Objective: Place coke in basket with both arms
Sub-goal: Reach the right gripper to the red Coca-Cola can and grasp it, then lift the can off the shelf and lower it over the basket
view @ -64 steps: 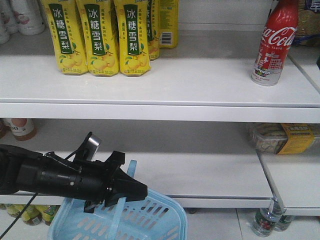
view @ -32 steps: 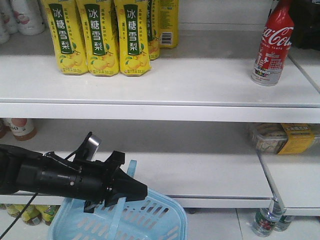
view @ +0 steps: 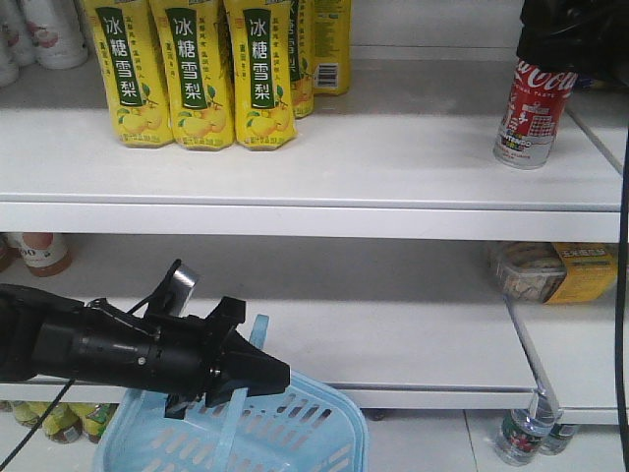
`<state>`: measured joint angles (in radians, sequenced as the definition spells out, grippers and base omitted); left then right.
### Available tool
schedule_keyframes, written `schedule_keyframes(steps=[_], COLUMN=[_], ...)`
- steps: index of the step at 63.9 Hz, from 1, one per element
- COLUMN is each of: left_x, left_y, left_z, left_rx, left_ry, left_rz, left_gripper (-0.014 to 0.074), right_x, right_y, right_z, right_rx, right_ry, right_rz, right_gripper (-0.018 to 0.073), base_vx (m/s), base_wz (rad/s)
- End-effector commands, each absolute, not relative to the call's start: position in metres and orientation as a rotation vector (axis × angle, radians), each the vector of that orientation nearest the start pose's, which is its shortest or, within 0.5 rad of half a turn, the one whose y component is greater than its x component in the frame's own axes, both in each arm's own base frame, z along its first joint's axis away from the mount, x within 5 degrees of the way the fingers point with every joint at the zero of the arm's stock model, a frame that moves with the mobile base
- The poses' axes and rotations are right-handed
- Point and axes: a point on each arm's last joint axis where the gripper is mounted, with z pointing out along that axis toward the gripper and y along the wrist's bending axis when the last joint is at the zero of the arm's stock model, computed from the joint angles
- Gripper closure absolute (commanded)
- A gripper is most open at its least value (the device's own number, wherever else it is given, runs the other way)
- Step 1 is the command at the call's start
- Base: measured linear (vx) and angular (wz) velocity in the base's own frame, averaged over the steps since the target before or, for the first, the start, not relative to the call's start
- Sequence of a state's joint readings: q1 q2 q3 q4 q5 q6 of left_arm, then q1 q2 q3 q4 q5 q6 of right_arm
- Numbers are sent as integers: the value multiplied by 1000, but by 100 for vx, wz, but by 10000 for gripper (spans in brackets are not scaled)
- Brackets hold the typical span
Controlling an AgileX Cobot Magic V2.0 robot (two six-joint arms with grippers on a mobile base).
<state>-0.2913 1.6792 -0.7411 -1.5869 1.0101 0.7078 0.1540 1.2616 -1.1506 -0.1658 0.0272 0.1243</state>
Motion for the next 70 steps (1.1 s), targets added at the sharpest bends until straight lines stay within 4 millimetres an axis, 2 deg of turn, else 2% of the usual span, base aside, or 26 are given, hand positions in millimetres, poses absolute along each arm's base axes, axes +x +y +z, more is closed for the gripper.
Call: schedule_keyframes(steps=[1,9,14,17,27,38,47,57,70], left_x=[247,247,247,247,247,247,247,247,247], left_y=[-160,-160,-160,-160,-160,-160,-160,-160,-160], left_z=[214,214,214,214,214,214,214,214,214], left_rx=[-186,-186,-186,-186,-186,-186,-186,-186,-186], left_ry=[2475,2475,2475,2475,2475,2475,2475,2475,2475], left_rz=[-1850,-1850,-1850,-1850,-1850,-1850,-1850,-1850,-1850], left_gripper=[602,602,602,602,602,602,602,602,602], right_x=[292,304,308,308,303,287,262,218,155], right_y=[46,47,48,48,47,44,39,35,44], right_z=[439,437,436,436,438,448,456,458,463], right_rx=[-158,-160,-158,-158,-155,-146,-148,-139,-201], right_ry=[1502,1518,1523,1521,1534,1534,1505,1413,1300], right_rz=[87,85,87,87,83,80,71,98,208], right_gripper=[50,57,118,187,578,569,568,568,568], base_vx=[0,0,0,0,0,0,0,0,0], base_wz=[0,0,0,0,0,0,0,0,0])
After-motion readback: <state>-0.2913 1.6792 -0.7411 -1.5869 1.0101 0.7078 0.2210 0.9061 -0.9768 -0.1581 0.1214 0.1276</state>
